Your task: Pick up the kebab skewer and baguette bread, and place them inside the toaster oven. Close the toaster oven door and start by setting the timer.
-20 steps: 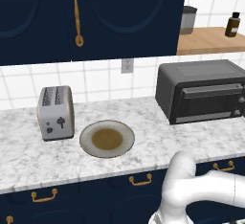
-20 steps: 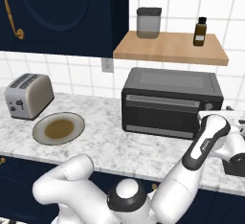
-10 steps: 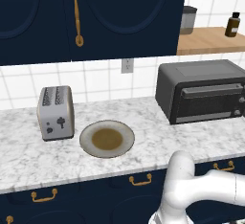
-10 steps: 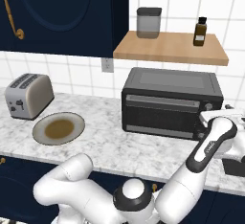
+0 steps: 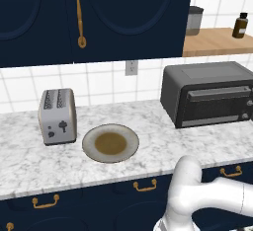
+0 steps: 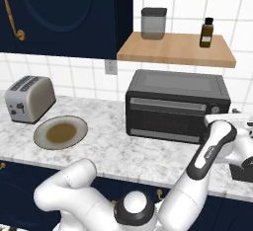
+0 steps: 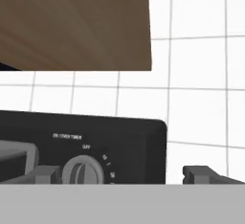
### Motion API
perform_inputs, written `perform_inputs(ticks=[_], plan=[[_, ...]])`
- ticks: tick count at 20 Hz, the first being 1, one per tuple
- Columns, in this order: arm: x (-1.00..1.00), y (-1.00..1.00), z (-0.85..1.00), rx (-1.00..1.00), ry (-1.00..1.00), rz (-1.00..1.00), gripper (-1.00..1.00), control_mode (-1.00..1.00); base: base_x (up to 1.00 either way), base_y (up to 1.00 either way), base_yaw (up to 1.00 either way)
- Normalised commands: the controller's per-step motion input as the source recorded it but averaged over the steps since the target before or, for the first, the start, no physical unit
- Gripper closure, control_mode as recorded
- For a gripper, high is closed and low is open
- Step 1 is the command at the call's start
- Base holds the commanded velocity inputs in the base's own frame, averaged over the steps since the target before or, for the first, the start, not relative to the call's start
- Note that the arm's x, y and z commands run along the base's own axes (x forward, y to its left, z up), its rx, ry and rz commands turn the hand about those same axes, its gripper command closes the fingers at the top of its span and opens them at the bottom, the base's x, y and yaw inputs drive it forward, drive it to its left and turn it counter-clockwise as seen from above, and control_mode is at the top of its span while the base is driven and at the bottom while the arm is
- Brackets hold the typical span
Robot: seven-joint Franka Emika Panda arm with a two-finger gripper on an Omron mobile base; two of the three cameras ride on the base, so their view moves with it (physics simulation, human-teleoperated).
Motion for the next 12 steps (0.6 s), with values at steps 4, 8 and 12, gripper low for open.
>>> perform_inputs(ticks=[4,8,12], plan=[[0.02,0.16,0.00,0.00,0.00,-0.17,-1.00,-1.00,0.00,0.00,0.00],[0.23,0.02,0.00,0.00,0.01,-0.16,-1.00,-1.00,0.00,0.00,0.00],[0.44,-0.05,0.00,0.00,0.02,-0.14,-1.00,-1.00,0.00,0.00,0.00]])
